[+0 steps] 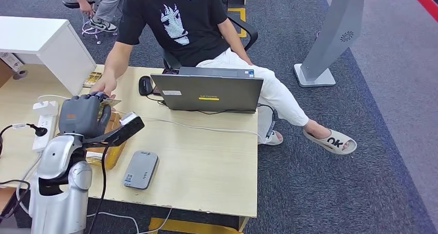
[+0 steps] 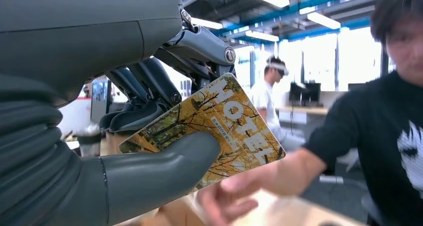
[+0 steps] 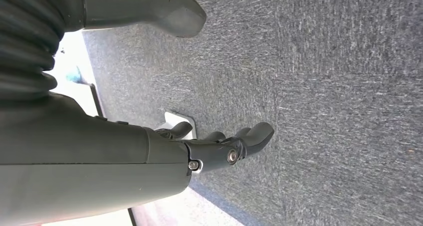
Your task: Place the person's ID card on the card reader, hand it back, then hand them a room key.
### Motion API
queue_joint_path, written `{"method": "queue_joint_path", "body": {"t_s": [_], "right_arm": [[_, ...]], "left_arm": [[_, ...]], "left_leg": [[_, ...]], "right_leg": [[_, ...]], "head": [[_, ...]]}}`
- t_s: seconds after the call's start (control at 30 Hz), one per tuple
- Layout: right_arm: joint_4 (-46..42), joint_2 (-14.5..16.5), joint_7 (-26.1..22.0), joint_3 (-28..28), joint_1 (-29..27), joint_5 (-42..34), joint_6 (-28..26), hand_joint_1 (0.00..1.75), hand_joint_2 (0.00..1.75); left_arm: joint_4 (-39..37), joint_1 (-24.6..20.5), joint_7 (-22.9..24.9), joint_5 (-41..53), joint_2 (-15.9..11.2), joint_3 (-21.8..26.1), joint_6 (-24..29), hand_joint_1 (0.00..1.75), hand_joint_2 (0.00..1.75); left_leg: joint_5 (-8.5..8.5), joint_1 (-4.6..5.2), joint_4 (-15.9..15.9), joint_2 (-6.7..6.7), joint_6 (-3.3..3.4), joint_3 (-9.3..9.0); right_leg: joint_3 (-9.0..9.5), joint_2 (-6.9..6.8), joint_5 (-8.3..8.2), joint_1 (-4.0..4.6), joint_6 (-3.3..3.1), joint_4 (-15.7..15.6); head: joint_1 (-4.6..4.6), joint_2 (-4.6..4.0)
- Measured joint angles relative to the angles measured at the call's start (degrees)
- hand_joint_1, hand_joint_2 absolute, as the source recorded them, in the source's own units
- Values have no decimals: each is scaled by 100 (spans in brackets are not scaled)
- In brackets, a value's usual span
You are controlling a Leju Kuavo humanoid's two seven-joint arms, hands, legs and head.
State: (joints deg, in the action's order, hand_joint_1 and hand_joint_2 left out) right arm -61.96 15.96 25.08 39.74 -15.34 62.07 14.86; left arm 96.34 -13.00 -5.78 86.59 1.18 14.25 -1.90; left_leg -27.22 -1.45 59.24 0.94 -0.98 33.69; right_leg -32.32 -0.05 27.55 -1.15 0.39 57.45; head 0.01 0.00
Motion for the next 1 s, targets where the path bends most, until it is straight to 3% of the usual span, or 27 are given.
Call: {"method": "queue_joint_path", "body": {"t_s": [0.17, 0.33, 0.5, 0.63, 1.0], "right_arm": [[-26, 0, 88, -44, 2, -1, -9, 0, 175], [-29, 0, 155, -155, 14, -78, -125, 0, 175], [-29, 0, 254, -273, 26, -134, -198, 0, 175], [-33, 0, 333, -315, 27, -187, -213, 0, 175], [-66, 0, 538, -425, 38, -332, -223, 0, 175]], "left_arm": [[138, -425, 316, 242, -146, -15, 50, 175, 175], [120, -919, 989, 329, -531, -237, 81, 175, 175], [76, -1160, 1239, 337, -786, -498, 174, 175, 175], [73, -1185, 1281, 337, -822, -581, 231, 0, 175], [74, -1184, 1087, 337, -555, -583, 305, 0, 175]], "left_leg": [[0, 1, 1, 0, 1, 0], [1, 1, 1, -5, 0, -3], [0, 1, 1, -4, 0, -3], [0, 2, 1, -5, 0, -2], [0, 2, 1, -4, 1, -2]], "right_leg": [[-2, 0, 0, -1, 0, 0], [-5, 7, -1, 0, -1, 0], [-5, 8, -1, -1, -1, 0], [-6, 10, 0, -2, -1, 0], [-5, 9, -1, -2, -1, 0]], "head": [[1, 0], [0, 0], [1, 0], [1, 0], [1, 0]]}}
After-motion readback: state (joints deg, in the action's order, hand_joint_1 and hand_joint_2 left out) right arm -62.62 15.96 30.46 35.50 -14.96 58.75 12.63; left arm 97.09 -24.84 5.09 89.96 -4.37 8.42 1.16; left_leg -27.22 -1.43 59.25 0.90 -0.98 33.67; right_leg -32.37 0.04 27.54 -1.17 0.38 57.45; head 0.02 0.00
